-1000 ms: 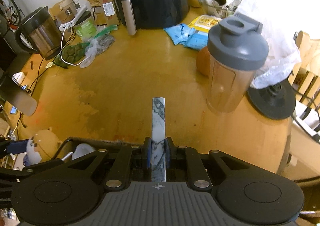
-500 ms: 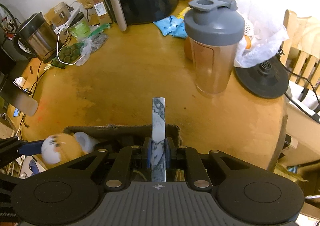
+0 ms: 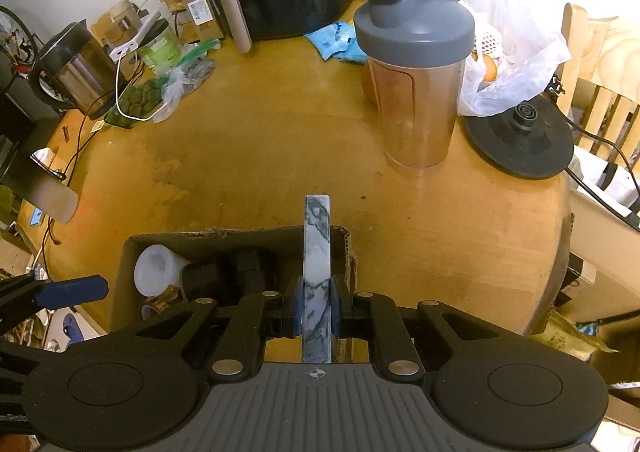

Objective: Organize rigid objects
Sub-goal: 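Carry the marble strip with the right tool and dog-face case with the left tool over the box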

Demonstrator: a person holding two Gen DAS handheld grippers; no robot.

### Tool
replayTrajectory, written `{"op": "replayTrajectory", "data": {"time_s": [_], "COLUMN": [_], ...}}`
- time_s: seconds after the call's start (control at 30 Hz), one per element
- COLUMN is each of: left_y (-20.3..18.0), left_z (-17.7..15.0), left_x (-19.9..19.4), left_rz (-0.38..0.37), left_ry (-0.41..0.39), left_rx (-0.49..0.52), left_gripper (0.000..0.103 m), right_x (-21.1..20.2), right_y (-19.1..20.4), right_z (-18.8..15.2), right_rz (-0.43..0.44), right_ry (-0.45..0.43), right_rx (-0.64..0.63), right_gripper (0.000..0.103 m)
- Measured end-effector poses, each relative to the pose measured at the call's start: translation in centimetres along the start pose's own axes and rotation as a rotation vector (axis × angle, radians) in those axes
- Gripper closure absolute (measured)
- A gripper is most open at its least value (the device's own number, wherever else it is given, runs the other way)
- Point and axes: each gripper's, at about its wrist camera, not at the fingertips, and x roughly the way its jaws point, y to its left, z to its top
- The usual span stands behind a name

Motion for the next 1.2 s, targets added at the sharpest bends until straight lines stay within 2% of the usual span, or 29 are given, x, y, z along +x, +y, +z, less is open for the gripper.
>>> {"op": "replayTrajectory", "data": {"time_s": [0.37,1.2], "left_y": [0.1,2.2], "left_z": [-0.7,-2.7], "left_x": [-0.3,-2.2], "left_rz": [0.061,0.135], "left_ry": [0.010,-0.006], "left_rx": [-0.047,-0.156], "left_gripper": [0.023,0.023], "right_x": [-0.1,-0.9], "right_y": [0.2,3.4], "right_z": [0.1,-0.1], "right_rz": [0.033,0.109], "right_ry": [0.005,-0.006], "right_rx": [-0.026,-0.121], "right_gripper": [0.086,0.086]}}
